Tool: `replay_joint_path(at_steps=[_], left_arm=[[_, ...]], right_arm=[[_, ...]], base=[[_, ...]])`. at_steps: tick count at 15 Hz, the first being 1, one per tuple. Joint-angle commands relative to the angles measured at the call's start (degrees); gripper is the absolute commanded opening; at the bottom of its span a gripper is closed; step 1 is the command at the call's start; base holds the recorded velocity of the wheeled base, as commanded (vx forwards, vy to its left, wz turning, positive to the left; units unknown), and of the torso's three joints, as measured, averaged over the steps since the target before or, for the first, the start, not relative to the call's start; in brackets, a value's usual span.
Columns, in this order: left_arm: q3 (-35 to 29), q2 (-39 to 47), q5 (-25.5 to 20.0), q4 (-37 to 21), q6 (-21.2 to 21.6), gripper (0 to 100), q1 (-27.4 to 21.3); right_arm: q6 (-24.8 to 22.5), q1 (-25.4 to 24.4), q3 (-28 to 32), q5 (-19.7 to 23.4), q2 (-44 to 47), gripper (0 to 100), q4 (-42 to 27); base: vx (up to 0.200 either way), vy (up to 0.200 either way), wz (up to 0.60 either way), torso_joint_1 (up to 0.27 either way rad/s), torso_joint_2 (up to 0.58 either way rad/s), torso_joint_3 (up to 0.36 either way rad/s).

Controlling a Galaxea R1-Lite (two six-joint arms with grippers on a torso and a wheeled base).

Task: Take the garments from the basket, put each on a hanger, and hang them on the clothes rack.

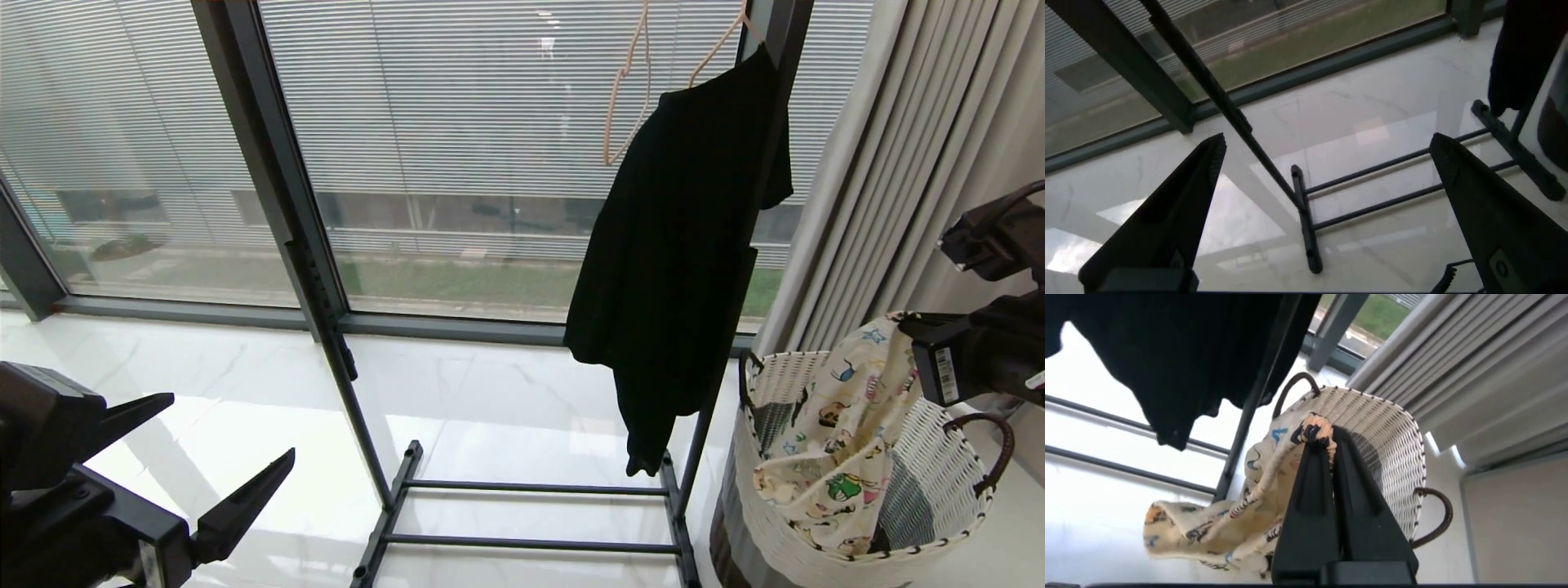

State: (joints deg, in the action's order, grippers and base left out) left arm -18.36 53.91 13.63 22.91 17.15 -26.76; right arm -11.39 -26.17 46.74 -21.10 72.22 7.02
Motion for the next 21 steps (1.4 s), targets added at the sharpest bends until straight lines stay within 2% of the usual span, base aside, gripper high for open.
replay_joint_path(at_steps=[1, 3, 4, 6, 7, 8, 11, 12, 15, 16, 17, 18, 21], left_arm=[[-0.45, 0.32, -3.08, 0.03, -0.28, 100, -1.02], [-2.73, 2.34, -8.80, 0.03, -1.42, 100, -4.09], [-4.84, 4.98, -9.15, 0.03, -3.18, 100, -6.11], [-12.93, 13.59, -7.74, 0.03, -9.95, 100, -12.35], [-15.13, 16.67, -6.07, 0.03, -11.79, 100, -14.64], [-18.99, 23.09, -1.94, 0.12, -16.10, 100, -19.65], [-25.50, 35.57, -0.71, 0.12, -28.58, 100, -30.72], [-27.17, 39.35, -0.62, 0.12, -31.04, 100, -33.01], [-32.27, 48.93, -0.88, 0.47, -32.01, 100, -37.23], [-33.50, 52.00, -0.88, 2.32, -31.92, 100, -38.02], [-34.11, 53.32, -0.88, 3.55, -31.92, 100, -38.10], [-36.48, 57.71, -0.80, 7.24, -31.65, 100, -37.75], [-40.97, 62.81, -0.80, 8.65, -31.57, 100, -34.41]], right_arm=[[-0.04, -0.55, 1.16, 0.01, 0.38, 0, 0.10], [0.05, -1.16, 1.43, 0.10, 0.38, 0, 0.19], [0.05, -1.34, 1.43, 0.10, 0.29, 0, 0.36], [0.14, -2.39, 2.66, 0.18, -0.06, 0, 0.36], [0.14, -3.01, 3.36, 0.18, -0.06, 0, 0.36], [0.22, -4.59, 4.85, 0.27, 0.12, 0, 0.36], [0.31, -8.63, 6.44, 0.27, 0.38, 0, 0.36], [0.40, -9.86, 6.44, 0.27, 0.20, 0, 0.36], [0.40, -11.62, 6.44, 0.36, 0.03, 0, 0.45], [0.49, -11.62, 6.44, 0.36, 0.03, 0, 0.45], [0.58, -11.62, 6.35, 0.36, 0.03, 0, 0.45], [0.58, -11.97, 6.35, 0.36, 0.03, 0, 0.45], [0.93, -12.15, 6.17, 0.36, 0.03, 0, 0.45]], base=[[0.000, 0.000, 0.00, 0.000, 0.00, 0.000], [0.000, 0.000, 0.00, 0.000, 0.00, 0.000], [0.000, 0.000, 0.00, 0.000, 0.00, 0.000], [0.000, 0.000, 0.00, 0.000, 0.00, 0.000], [0.000, 0.000, 0.00, 0.000, 0.00, 0.000], [0.000, 0.000, 0.00, 0.000, 0.00, 0.000], [0.000, 0.000, 0.00, 0.000, 0.00, 0.000], [0.000, 0.000, 0.00, 0.000, 0.00, 0.000], [0.000, 0.000, 0.00, 0.000, 0.00, 0.000], [0.000, 0.000, 0.00, 0.000, 0.00, 0.000], [0.000, 0.000, 0.00, 0.000, 0.00, 0.000], [0.000, 0.000, 0.00, 0.000, 0.00, 0.000], [0.000, 0.000, 0.00, 0.000, 0.00, 0.000]])
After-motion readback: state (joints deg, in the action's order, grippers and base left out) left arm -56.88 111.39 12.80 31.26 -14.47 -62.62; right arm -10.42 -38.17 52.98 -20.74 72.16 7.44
